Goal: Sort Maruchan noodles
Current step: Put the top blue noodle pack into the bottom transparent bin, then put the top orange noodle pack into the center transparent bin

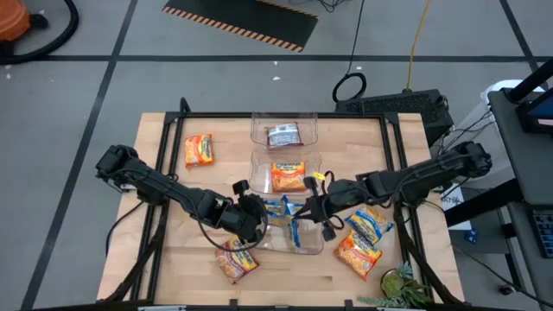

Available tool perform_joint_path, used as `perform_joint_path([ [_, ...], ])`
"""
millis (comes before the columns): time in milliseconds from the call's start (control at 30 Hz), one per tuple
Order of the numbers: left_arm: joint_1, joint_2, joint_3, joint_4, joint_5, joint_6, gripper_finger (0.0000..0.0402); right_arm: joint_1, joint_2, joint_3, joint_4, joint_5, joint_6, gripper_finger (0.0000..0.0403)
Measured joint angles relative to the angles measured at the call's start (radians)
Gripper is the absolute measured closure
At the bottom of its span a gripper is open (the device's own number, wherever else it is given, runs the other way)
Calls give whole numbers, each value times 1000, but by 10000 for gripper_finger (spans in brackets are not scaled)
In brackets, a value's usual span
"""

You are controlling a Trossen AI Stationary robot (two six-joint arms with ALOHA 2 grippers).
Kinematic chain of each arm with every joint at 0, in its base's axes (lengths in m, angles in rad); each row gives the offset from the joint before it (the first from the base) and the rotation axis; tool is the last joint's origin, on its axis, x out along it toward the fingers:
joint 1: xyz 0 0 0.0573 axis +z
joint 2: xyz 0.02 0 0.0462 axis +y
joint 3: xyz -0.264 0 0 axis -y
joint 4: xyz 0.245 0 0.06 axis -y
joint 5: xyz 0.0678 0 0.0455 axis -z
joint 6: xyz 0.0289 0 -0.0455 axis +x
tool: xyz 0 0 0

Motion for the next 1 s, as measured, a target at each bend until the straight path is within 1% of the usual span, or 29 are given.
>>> perform_joint_path([
  [133,-3,0,0,-1,0,0,277,-11,0,0,-57,16,29,363],
  [300,-3,0,0,-22,0,-15,277,-13,-1,0,-99,125,28,323],
  [533,-3,0,0,-60,0,-26,277,-12,-49,0,-154,230,24,282],
  [633,-3,0,0,-101,-1,-36,277,-12,-88,0,-161,264,26,276],
  [767,-2,0,0,-194,-4,-82,277,-11,-135,0,-168,266,39,276],
  [833,2,0,0,-263,-15,-130,277,-11,-159,0,-168,265,58,278],
  [1000,27,0,0,-458,-34,-308,277,-11,-189,0,-193,264,94,279],
])
